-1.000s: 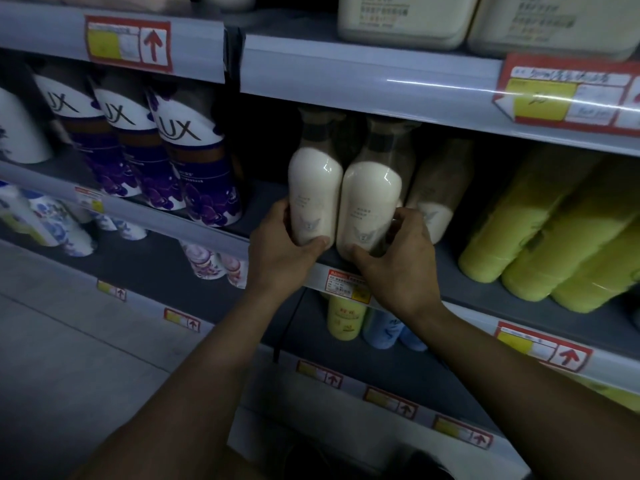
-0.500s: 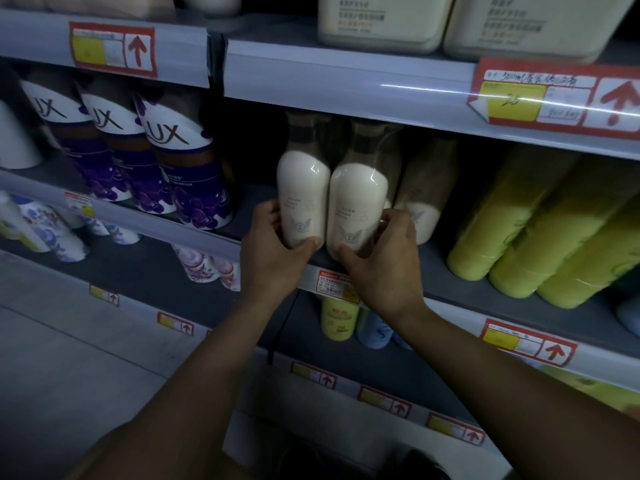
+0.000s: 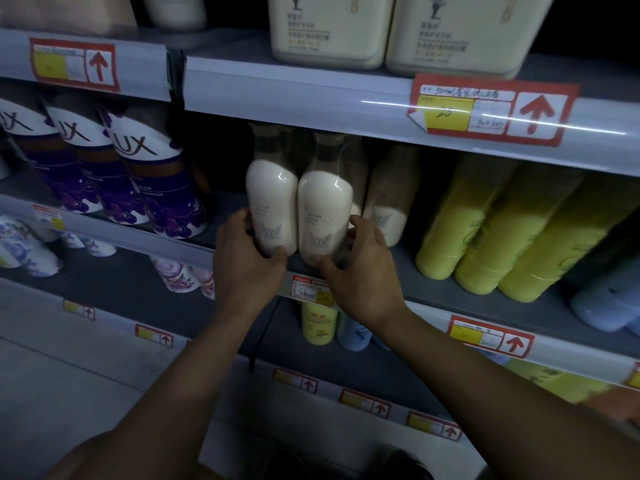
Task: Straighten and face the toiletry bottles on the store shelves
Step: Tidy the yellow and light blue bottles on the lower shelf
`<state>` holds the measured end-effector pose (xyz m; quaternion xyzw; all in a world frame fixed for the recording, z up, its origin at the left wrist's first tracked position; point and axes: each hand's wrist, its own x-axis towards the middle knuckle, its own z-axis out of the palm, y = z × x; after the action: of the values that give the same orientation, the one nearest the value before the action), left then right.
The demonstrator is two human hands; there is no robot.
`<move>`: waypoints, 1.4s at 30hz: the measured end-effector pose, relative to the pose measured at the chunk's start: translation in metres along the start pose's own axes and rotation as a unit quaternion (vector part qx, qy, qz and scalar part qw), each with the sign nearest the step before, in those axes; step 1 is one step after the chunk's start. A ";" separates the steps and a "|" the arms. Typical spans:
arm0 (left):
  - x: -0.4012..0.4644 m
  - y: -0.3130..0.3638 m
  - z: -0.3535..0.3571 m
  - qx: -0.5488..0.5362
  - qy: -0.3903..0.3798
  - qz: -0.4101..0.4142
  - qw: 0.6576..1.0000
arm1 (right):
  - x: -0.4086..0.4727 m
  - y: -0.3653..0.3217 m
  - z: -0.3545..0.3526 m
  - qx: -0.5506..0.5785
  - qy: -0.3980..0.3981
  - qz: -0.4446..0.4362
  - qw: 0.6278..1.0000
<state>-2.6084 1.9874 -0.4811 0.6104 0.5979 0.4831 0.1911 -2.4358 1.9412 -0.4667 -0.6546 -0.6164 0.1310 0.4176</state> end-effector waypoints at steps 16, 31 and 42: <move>-0.034 0.090 -0.013 -0.043 0.102 0.154 0.982 | -0.032 0.017 -0.071 -0.022 -0.017 -0.019 0.999; -0.082 0.145 0.052 -0.084 -0.148 0.133 0.977 | -0.056 0.066 -0.163 -0.027 0.122 0.019 0.992; -0.072 0.144 0.107 -0.064 -0.176 0.097 0.977 | -0.063 0.099 -0.185 -0.028 0.193 0.087 0.977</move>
<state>-2.4288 1.9278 -0.4397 0.7275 0.4603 0.4217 0.2847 -2.2528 1.8228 -0.4439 -0.7304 -0.4681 0.0206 0.4969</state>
